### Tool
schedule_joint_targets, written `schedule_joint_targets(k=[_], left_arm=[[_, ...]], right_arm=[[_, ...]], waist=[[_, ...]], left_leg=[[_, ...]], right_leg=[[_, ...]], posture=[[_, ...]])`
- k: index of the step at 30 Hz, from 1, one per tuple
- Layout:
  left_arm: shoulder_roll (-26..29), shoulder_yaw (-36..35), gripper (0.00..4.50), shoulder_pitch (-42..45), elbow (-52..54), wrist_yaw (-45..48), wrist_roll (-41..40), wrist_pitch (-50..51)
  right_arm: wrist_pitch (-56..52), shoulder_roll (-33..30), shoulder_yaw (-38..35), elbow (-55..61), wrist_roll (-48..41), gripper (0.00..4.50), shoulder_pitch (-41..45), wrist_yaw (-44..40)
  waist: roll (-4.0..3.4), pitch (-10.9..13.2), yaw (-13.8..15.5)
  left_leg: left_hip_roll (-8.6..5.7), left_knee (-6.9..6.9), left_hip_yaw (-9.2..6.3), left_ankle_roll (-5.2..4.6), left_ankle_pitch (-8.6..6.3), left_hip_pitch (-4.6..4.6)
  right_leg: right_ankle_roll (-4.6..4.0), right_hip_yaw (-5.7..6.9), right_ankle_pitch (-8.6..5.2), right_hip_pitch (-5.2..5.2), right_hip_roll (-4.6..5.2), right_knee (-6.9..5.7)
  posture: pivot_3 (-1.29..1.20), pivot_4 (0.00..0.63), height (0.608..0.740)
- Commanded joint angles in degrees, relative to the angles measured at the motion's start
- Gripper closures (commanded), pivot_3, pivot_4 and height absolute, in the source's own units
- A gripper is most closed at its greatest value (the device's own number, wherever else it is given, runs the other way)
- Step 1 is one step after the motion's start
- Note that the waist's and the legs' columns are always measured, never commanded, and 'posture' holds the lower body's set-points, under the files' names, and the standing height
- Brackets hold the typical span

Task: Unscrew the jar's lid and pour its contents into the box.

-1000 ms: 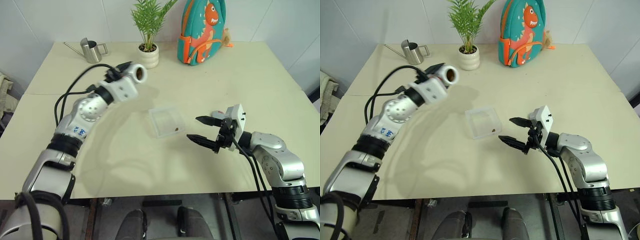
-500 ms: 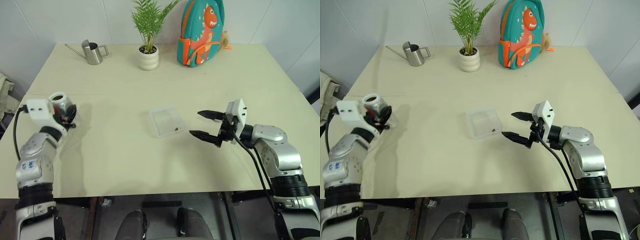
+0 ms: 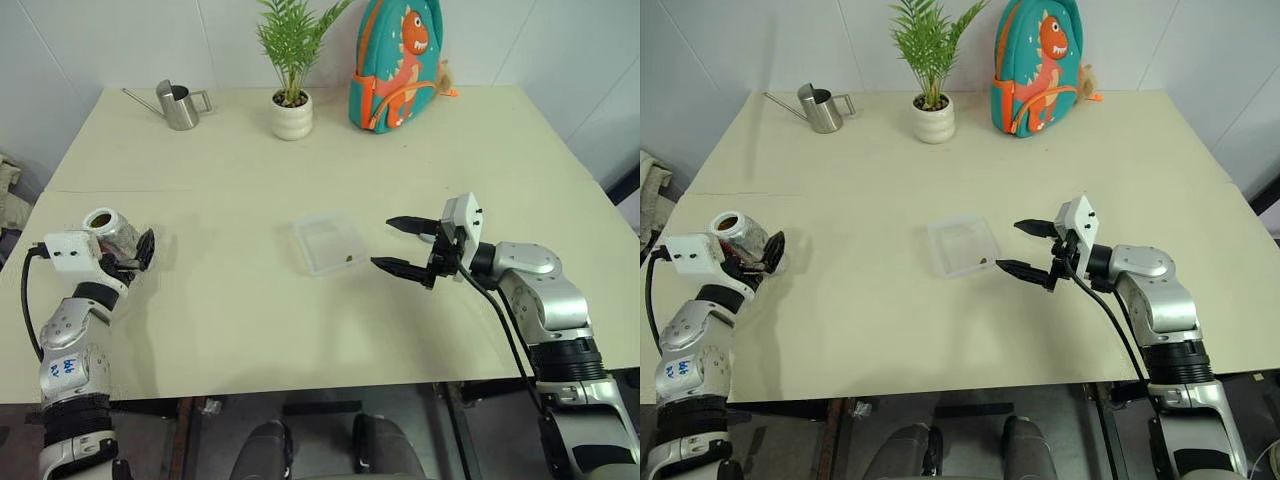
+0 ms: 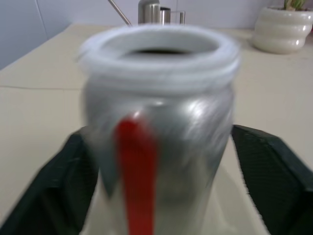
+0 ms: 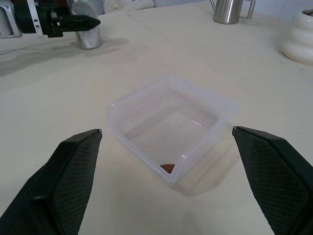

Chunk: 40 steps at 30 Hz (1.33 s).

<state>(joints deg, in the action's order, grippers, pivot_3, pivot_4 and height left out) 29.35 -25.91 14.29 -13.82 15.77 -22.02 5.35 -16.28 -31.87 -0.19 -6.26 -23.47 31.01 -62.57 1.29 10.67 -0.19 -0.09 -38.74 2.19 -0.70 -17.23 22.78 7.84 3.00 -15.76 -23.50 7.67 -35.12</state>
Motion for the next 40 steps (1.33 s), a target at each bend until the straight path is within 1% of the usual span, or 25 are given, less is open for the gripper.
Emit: schedule_joint_targets(k=[1,7,9,12,14,15,18,20,22,24,28,30,32,36,40], left_arm=[[1.61,-1.41,0.04,-2.59,4.52,0.89,0.02,0.93],[5.64,-4.39,0.04,-13.64,11.65,4.54,-0.58,5.16],[8.40,-4.42,0.04,-18.66,14.31,8.40,-0.60,7.57],[11.08,-5.08,0.04,-24.76,16.26,12.03,0.61,7.77],[12.49,-6.35,0.04,-28.32,15.90,13.80,1.60,6.87],[13.51,-6.27,0.04,-30.56,16.38,16.18,2.11,5.69],[15.41,-4.91,0.04,-34.42,21.74,22.91,2.34,1.37],[15.38,-3.67,0.04,-32.13,25.15,25.36,0.94,-1.79],[15.04,-2.20,0.04,-28.00,27.46,27.17,-0.34,-4.51],[14.61,-0.09,0.04,-23.92,29.38,26.93,-0.85,-3.40],[16.70,6.31,0.04,-16.71,30.81,32.65,-3.91,1.49],[17.31,9.39,0.04,-13.05,29.63,34.81,-3.88,2.78],[17.68,10.83,0.04,-10.79,28.03,36.66,-3.69,3.39],[18.64,12.14,0.04,-8.11,24.74,40.11,-1.75,1.51],[18.06,11.96,0.04,-7.00,25.04,39.39,-2.35,2.56]], right_arm=[[0.40,0.17,-0.19,2.03,-0.61,0.00,0.51,-0.31],[-0.42,-0.09,-0.58,3.71,-1.17,0.00,-0.66,-0.58],[-0.55,-0.36,-0.77,3.89,-1.28,0.00,-0.96,-0.95],[-0.39,-0.72,-0.93,3.56,-1.28,0.00,-1.05,-1.51],[0.02,-1.09,-0.99,3.03,-1.13,0.00,-1.03,-2.14],[0.47,-1.43,-1.13,2.34,-0.99,0.00,-0.88,-2.76],[3.13,-2.64,-1.59,-0.13,-0.03,0.00,-0.16,-4.50],[5.54,-3.33,-1.74,-1.94,0.75,0.00,0.24,-5.36],[7.91,-3.76,-1.65,-3.17,1.48,0.00,0.45,-6.20],[9.63,-4.28,-2.02,-5.46,1.50,0.00,1.18,-7.84],[9.49,-6.06,-1.43,-7.37,2.19,0.00,2.15,-9.65],[10.34,-6.78,-1.69,-8.74,2.26,0.00,2.84,-10.36],[11.20,-7.04,-1.85,-9.65,2.49,0.00,3.24,-10.50],[11.11,-7.16,-2.12,-8.83,2.22,0.00,2.17,-10.19],[10.42,-6.71,-2.09,-7.77,1.89,0.00,1.33,-9.39]], waist=[[0.00,0.00,-0.01],[0.00,0.00,-0.59],[0.00,0.00,-0.61],[-0.01,0.01,-0.86],[-0.03,0.01,-0.97],[-0.03,0.01,-1.10],[-0.06,0.03,-1.45],[-0.09,0.05,-1.26],[-0.09,0.05,-1.04],[-0.09,0.05,-1.09],[-0.10,0.05,-1.48],[-0.11,0.05,-1.59],[-0.11,0.05,-1.58],[-0.11,0.06,-1.44],[-0.11,0.06,-1.36]], left_leg=[[0.00,0.02,0.00,-0.01,-0.01,0.00],[0.03,0.49,0.08,0.02,-0.04,-0.10],[0.07,0.62,0.08,0.06,-0.05,-0.18],[0.14,0.71,0.11,0.14,-0.12,-0.30],[0.15,0.75,0.11,0.14,-0.15,-0.32],[0.15,0.75,0.11,0.13,-0.17,-0.33],[0.14,0.77,0.12,0.22,-0.26,-0.39],[0.08,0.81,0.15,0.37,-0.36,-0.42],[0.06,0.80,0.11,0.37,-0.34,-0.40],[0.02,0.80,0.09,0.35,-0.31,-0.40],[-0.01,0.78,0.18,0.05,-0.09,-0.43],[0.01,0.80,0.31,0.05,-0.10,-0.43],[0.09,0.79,0.43,0.05,-0.10,-0.44],[0.24,0.78,0.50,0.07,-0.11,-0.45],[0.24,0.77,0.51,0.07,-0.13,-0.44]], right_leg=[[0.00,0.00,0.00,0.00,0.00,0.02],[-0.02,-0.04,0.00,-0.06,0.03,0.22],[-0.08,-0.01,-0.04,-0.06,0.03,0.24],[-0.16,-0.02,-0.08,-0.01,0.07,0.29],[-0.20,0.00,-0.10,0.02,0.36,0.39],[-0.21,0.01,-0.10,0.02,0.38,0.44],[-0.28,0.04,-0.14,0.03,0.48,0.57],[-0.29,0.06,-0.15,0.05,0.58,0.59],[-0.31,0.15,-0.14,0.06,0.63,0.58],[-0.34,0.19,-0.10,0.08,0.66,0.55],[-0.30,0.28,-0.06,0.12,0.62,0.37],[-0.29,0.38,-0.06,0.09,0.36,0.27],[-0.29,0.39,-0.06,0.08,0.17,0.27],[-0.29,0.38,-0.06,0.06,0.00,0.31],[-0.29,0.37,-0.06,0.06,0.03,0.35]], posture=[[0.00,0.150,0.740],[0.00,0.150,0.740],[0.00,0.150,0.740],[0.00,0.150,0.740],[0.00,0.150,0.740],[0.00,0.150,0.740],[0.00,0.150,0.740],[0.00,0.150,0.740],[0.00,0.150,0.740],[0.00,0.150,0.740],[0.00,0.150,0.740],[0.00,0.150,0.740],[0.00,0.150,0.740],[0.00,0.150,0.740],[0.00,0.150,0.740]])
